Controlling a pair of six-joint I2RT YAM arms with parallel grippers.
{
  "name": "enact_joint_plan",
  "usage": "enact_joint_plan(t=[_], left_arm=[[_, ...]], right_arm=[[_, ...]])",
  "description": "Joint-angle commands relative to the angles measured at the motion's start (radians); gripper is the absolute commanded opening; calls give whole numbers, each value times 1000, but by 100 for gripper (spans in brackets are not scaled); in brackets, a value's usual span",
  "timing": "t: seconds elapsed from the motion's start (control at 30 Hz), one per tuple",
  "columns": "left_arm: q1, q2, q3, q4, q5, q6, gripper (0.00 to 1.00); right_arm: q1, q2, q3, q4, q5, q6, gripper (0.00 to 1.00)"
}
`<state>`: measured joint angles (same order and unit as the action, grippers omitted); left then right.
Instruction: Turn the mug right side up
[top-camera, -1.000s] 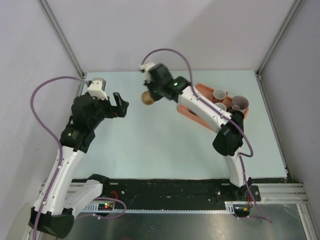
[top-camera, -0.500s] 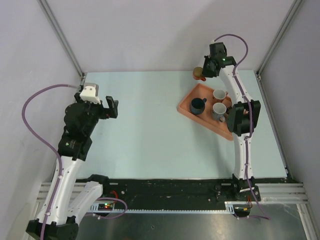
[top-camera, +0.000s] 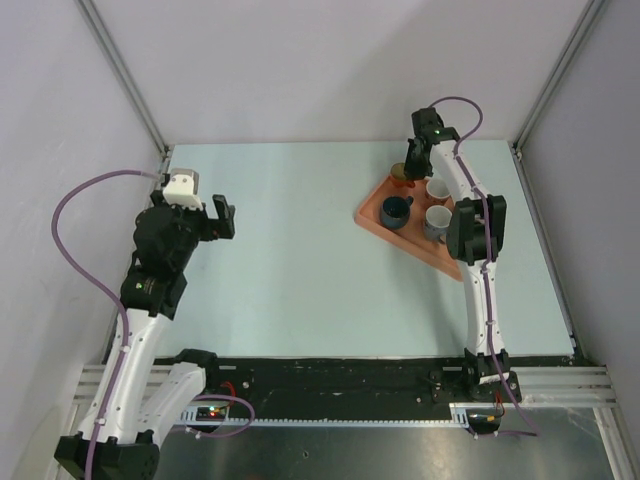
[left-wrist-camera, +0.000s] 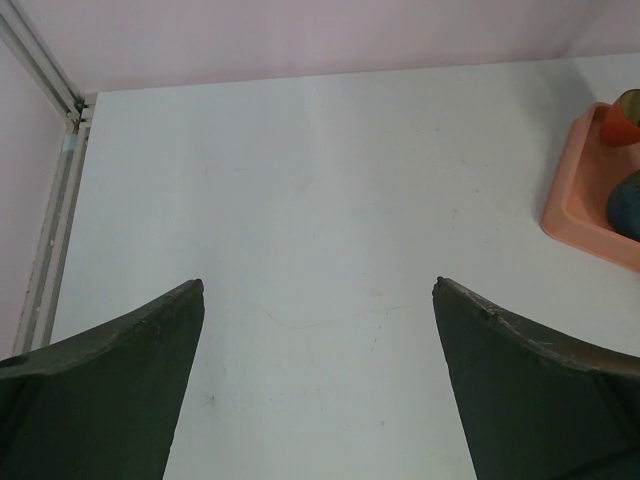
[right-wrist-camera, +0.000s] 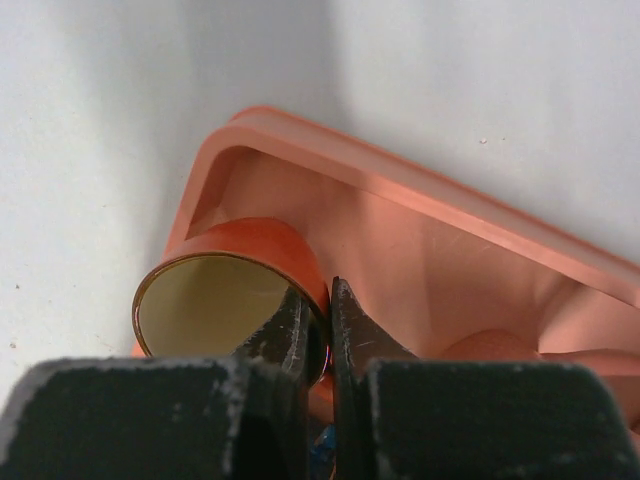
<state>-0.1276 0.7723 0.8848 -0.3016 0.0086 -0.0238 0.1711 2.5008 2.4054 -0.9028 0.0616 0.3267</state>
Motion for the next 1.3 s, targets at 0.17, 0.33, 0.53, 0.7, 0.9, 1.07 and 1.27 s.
enact_joint_plan(t=[0.17,0.33,0.53,0.7,0.9,1.07,1.27], left_arm=[[19,-7,-2,31,-17,15,100],[20,-8,-2,31,-20,22,100],[21,-23,-16,31,66,22,100],[21,-40,-56,62,90,13,100],[22,-62,-199,213,-122,-102,100],[22,-136,-408,401,-380,-102,100],[30,-199,-587,467,-403,-64,100]], right_arm=[[0,2,-3,31,24,-6,14],[-6,-6,13,27,22,-21,36],[0,-104,15,73,5,-113,69],[29,-253,-22,172,-9,-221,98],[60,-536,-259,335,-101,-316,99],[40,-988,-808,570,-90,-340,99],[-4,-1448,-1378,694,-17,-290,100]])
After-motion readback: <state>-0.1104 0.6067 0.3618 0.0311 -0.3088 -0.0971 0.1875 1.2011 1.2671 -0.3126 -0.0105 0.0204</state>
